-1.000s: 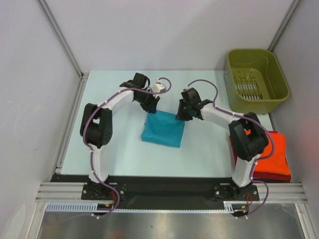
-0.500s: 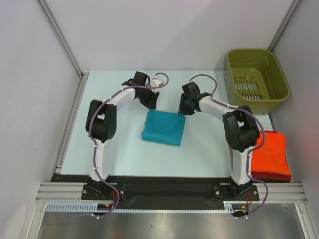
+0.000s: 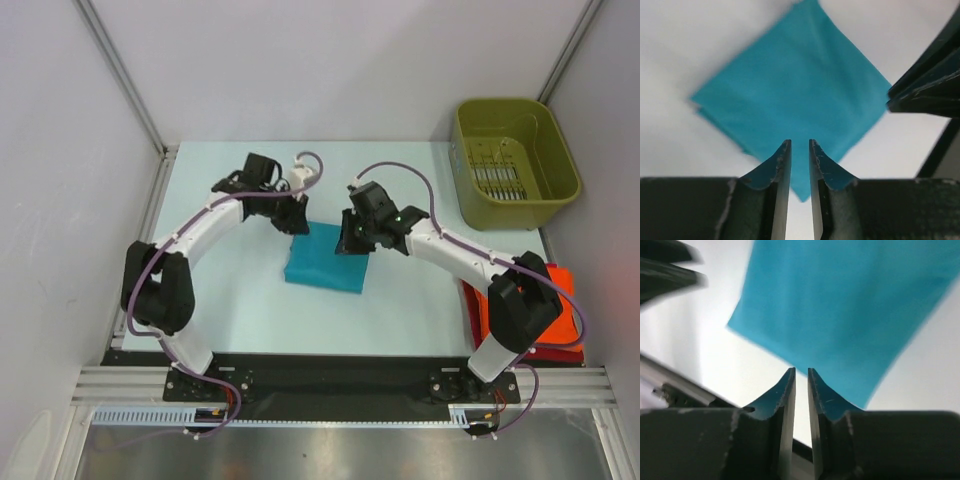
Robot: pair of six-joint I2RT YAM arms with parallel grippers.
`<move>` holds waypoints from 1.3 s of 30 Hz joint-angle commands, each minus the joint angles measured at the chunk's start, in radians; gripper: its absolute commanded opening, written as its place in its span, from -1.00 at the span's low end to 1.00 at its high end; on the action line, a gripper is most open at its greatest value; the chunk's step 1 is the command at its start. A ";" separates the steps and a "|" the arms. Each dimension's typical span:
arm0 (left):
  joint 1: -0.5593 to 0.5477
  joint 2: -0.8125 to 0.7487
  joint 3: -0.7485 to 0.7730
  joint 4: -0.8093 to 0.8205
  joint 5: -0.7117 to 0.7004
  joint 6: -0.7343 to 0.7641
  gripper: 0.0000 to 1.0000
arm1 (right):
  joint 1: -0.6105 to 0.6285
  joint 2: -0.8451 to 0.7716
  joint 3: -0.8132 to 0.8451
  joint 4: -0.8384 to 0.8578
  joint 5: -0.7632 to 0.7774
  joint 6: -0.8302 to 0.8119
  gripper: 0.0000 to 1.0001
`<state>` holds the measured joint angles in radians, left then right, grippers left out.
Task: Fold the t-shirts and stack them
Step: Fold the tshirt
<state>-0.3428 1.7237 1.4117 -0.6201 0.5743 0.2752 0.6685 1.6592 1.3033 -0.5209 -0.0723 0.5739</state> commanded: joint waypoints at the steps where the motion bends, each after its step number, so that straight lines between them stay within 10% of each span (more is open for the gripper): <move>1: -0.082 0.019 -0.167 -0.084 0.122 0.047 -0.51 | 0.028 -0.010 -0.120 0.103 -0.158 0.108 -0.63; 14: -0.068 0.129 -0.250 -0.029 -0.028 0.108 -0.53 | -0.013 0.070 -0.289 0.113 -0.143 0.116 -0.65; 25: -0.004 0.062 -0.226 -0.088 -0.051 0.174 -0.14 | -0.098 -0.022 -0.303 0.029 -0.069 0.067 -0.62; 33: 0.065 -0.045 -0.083 -0.208 0.141 0.162 0.43 | -0.132 -0.052 -0.249 0.099 -0.075 0.147 0.81; 39: 0.133 -0.055 -0.154 -0.121 0.001 0.139 0.39 | -0.133 0.089 -0.274 0.271 -0.101 0.270 0.76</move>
<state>-0.2367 1.6814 1.2881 -0.7719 0.6228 0.4171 0.5346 1.6768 1.0245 -0.3553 -0.1646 0.7620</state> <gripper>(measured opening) 0.698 0.896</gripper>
